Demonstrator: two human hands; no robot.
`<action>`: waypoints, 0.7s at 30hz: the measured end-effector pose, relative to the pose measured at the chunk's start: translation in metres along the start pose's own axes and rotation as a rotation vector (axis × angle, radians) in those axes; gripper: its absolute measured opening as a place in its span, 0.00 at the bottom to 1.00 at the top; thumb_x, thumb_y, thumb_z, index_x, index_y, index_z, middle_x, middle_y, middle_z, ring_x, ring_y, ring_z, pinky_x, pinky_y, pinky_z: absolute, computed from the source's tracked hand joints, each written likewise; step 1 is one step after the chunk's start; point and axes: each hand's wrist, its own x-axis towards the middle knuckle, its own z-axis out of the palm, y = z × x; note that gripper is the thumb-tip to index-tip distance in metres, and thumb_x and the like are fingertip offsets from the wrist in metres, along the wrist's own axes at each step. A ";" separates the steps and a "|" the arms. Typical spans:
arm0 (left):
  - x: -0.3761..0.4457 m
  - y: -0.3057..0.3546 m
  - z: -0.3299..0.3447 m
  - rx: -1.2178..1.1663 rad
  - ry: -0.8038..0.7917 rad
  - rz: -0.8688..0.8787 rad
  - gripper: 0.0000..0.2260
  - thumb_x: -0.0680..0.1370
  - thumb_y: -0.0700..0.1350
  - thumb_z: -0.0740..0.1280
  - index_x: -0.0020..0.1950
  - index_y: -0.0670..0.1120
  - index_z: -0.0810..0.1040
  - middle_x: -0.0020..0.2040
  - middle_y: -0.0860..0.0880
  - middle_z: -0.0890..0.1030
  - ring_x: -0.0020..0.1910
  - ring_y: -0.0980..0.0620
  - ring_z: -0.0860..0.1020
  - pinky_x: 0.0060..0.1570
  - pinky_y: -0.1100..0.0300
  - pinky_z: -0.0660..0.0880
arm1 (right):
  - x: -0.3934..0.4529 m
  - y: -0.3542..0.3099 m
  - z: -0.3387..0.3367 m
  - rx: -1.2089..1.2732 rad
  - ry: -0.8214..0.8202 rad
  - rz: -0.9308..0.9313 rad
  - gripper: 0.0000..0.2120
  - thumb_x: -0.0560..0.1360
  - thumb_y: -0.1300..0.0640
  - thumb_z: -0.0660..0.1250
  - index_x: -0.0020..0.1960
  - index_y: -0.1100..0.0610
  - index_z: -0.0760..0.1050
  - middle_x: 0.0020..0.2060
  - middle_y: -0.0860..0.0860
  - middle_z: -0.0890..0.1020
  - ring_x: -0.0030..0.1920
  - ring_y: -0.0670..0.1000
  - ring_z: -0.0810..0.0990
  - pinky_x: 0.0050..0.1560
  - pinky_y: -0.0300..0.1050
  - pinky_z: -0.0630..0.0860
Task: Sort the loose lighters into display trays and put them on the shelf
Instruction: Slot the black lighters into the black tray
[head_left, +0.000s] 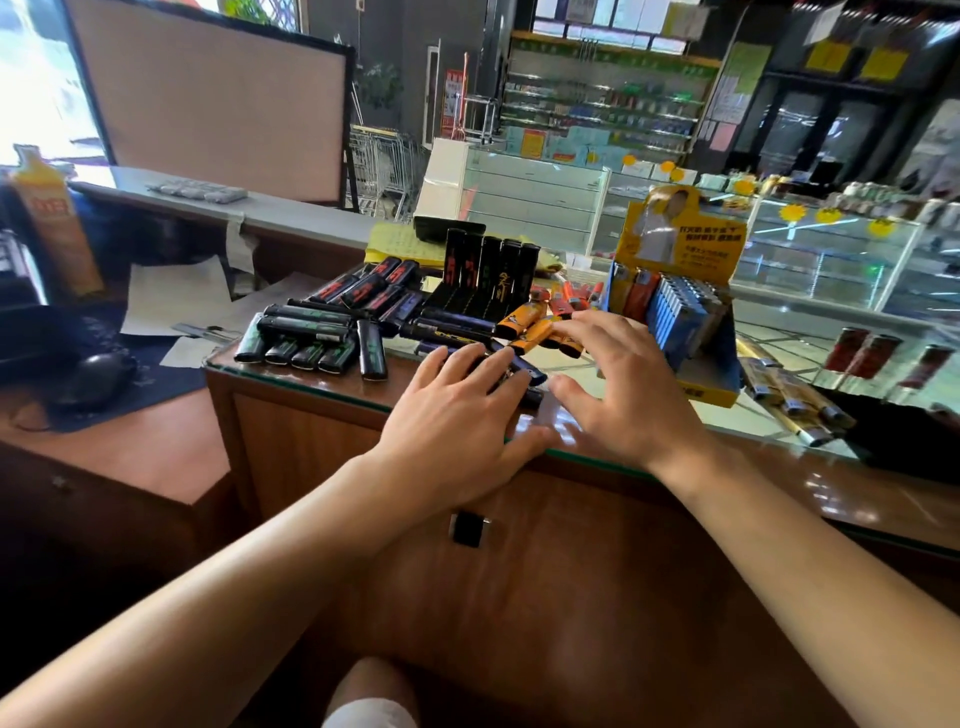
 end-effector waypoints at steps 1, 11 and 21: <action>0.002 0.003 0.001 -0.001 0.001 0.009 0.36 0.76 0.69 0.43 0.74 0.51 0.71 0.76 0.48 0.68 0.75 0.45 0.63 0.73 0.46 0.57 | -0.002 0.002 -0.001 -0.002 0.007 0.004 0.27 0.74 0.44 0.62 0.71 0.51 0.71 0.69 0.49 0.72 0.71 0.50 0.65 0.68 0.39 0.57; -0.002 -0.007 0.003 -0.024 0.002 -0.024 0.30 0.77 0.65 0.44 0.76 0.58 0.66 0.73 0.52 0.70 0.72 0.44 0.65 0.69 0.41 0.63 | -0.014 0.004 -0.009 -0.007 0.008 0.001 0.27 0.74 0.43 0.61 0.71 0.52 0.72 0.69 0.49 0.72 0.70 0.49 0.64 0.68 0.39 0.57; 0.005 0.006 0.004 -0.036 -0.026 -0.040 0.36 0.74 0.70 0.43 0.76 0.55 0.64 0.72 0.52 0.70 0.72 0.46 0.65 0.69 0.42 0.64 | -0.032 0.006 -0.016 -0.088 -0.033 -0.044 0.32 0.75 0.37 0.53 0.72 0.53 0.70 0.70 0.51 0.72 0.73 0.54 0.63 0.72 0.49 0.60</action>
